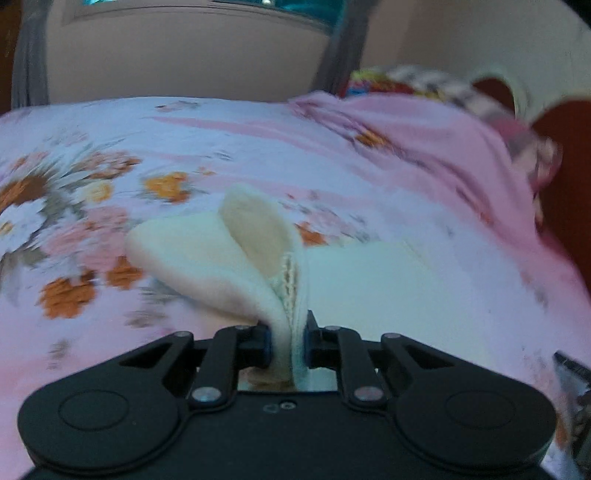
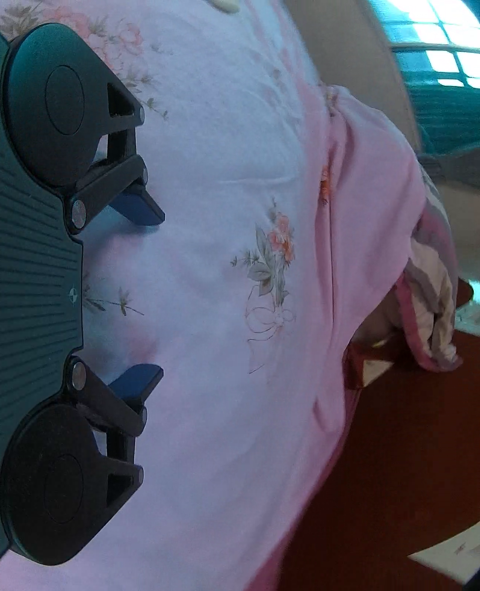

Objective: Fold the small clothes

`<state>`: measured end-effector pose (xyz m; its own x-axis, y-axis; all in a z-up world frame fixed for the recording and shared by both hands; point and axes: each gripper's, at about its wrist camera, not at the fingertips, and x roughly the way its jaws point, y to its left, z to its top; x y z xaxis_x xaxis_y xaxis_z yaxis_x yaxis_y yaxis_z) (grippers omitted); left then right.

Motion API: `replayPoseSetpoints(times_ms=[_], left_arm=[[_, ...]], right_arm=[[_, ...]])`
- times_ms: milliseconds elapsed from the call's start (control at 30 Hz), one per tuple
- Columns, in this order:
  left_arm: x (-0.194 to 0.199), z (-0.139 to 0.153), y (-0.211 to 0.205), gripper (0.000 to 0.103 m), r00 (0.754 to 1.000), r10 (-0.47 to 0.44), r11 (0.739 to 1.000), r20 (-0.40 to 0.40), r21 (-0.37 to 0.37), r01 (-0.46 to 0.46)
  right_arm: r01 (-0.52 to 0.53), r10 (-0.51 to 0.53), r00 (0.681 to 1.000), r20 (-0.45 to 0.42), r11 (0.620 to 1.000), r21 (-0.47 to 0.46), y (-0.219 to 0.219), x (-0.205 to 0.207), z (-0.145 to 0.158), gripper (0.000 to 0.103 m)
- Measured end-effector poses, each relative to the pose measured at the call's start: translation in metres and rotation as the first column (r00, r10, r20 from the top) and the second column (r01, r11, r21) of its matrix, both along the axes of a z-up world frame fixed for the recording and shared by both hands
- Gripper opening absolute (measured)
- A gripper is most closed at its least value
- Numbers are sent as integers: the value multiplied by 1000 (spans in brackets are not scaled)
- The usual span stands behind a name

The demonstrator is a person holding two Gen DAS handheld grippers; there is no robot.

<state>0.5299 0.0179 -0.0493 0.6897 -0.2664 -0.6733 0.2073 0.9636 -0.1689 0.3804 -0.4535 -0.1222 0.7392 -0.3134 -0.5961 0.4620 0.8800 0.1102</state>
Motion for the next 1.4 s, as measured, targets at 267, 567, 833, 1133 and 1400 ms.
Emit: replayPoseSetpoints(times_ms=[267,567,833,1133,1400], left_arm=[[13,-19,-123,12,1000,-2,984,-29,178,7],[18,-13,-183,21,999,29,976,-32,216,-22],[-27,4,-219,65,966,-253,957,45,-135,257],[-148,-8,-14,67,979,115,993,169,15,-119],[-179,-54,-4,67,989,88,986,116,133,-103]], right_arm=[[-34,24,996,88,993,116,-15,-11,-2,92],[-42,13,988,155,982,184,-26,-18,-2,92],[-46,7,983,182,976,212,-31,-21,-3,92],[-237,138,939,316,923,302,-9,-41,24,72],[-581,433,812,390,658,479,149,-35,31,71]])
